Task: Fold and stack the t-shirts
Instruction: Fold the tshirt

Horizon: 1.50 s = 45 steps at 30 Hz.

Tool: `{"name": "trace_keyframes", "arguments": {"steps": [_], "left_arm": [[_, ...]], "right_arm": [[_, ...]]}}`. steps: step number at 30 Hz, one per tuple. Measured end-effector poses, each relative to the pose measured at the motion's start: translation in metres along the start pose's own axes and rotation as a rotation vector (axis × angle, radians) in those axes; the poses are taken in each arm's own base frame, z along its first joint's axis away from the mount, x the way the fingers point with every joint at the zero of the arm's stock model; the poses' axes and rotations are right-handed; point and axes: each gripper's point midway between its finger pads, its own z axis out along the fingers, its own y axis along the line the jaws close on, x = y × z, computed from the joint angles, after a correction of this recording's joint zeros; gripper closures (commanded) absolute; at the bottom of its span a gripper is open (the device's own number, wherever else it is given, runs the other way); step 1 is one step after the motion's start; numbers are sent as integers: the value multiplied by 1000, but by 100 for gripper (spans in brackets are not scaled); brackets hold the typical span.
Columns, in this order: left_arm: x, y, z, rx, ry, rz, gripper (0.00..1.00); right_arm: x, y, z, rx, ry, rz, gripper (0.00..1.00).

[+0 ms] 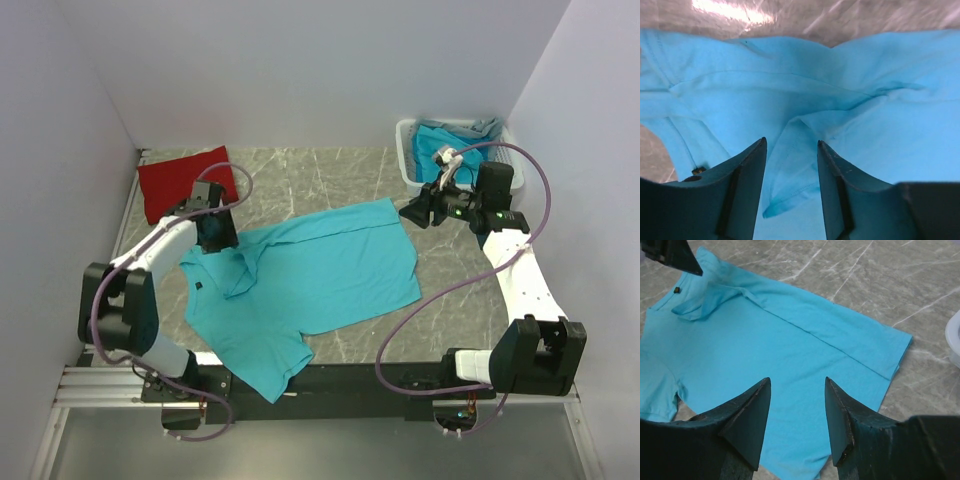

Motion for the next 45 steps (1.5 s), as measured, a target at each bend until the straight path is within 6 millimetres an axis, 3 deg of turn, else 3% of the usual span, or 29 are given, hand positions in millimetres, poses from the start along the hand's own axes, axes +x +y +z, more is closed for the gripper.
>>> {"name": "trace_keyframes", "arguments": {"steps": [6, 15, 26, 28, 35, 45], "left_arm": [[31, 8, 32, -19, 145, 26, 54], [48, 19, 38, -44, 197, 34, 57], [51, 21, 40, -45, 209, 48, 92], [50, 20, 39, -39, 207, 48, 92], [47, 19, 30, -33, 195, 49, 75], [45, 20, 26, -39, 183, 49, 78]], "right_arm": [[0, 1, 0, -4, 0, 1, 46], [0, 0, -1, -6, -3, 3, 46], [0, -5, -5, 8, -8, 10, 46], [0, -5, -5, 8, -8, 10, 46], [0, -5, -5, 9, -8, 10, 46], [-1, -5, -6, 5, -11, 12, 46]]}}
